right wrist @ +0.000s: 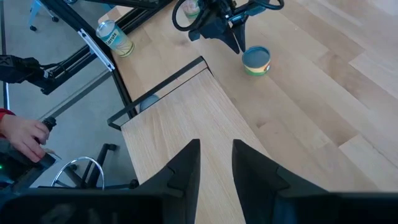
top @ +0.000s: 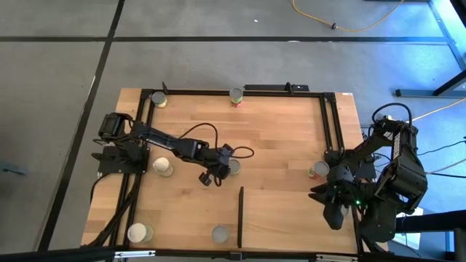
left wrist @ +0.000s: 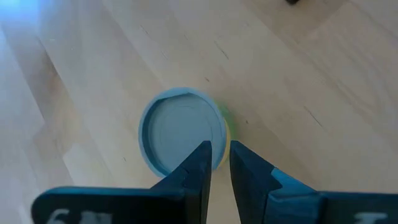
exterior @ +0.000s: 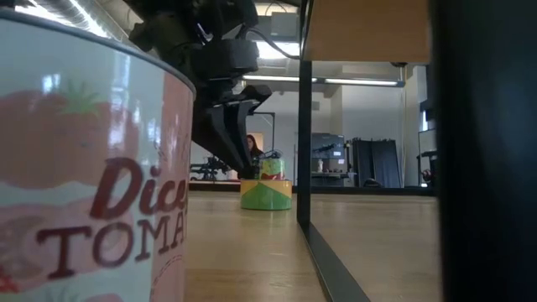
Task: Pick and place cans onto a shelf
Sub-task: Put the canned mushroom on the shelf
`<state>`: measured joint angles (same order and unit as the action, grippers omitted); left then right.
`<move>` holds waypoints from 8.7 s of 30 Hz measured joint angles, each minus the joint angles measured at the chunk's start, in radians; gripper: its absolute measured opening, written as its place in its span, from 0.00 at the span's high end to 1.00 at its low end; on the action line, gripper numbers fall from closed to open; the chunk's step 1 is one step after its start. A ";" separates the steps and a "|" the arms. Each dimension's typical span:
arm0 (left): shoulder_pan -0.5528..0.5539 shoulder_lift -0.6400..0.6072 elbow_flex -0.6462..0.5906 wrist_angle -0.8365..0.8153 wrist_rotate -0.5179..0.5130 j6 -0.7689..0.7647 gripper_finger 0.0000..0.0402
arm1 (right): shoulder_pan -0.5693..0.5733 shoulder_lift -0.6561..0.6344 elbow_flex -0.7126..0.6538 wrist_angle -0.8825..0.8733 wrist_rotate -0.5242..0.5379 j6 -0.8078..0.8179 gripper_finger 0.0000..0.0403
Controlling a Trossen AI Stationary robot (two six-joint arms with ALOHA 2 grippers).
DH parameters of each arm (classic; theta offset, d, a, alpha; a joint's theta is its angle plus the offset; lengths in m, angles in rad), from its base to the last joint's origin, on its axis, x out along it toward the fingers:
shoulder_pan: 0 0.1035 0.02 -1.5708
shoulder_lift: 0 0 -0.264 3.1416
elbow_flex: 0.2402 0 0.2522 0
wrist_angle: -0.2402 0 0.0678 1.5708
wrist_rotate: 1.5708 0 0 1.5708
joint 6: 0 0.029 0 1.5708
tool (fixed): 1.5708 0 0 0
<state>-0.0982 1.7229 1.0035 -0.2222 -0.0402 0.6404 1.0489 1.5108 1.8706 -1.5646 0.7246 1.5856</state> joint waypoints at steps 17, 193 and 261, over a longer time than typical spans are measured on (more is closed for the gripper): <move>0.016 0.000 0.000 0.000 0.007 0.021 0.87 | 0.000 0.000 0.000 0.000 0.000 0.000 0.77; -0.268 0.418 1.163 -0.625 0.012 -0.324 0.92 | -0.006 0.000 0.000 0.012 0.165 -0.183 0.77; -0.381 0.010 1.291 -1.228 -0.290 -0.800 1.00 | -0.462 0.403 -0.001 0.223 -0.595 -0.649 0.99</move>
<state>-0.4789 1.7325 2.2948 -1.4498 -0.3305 -0.1593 0.5870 1.9137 1.8694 -1.3413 0.1296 0.9363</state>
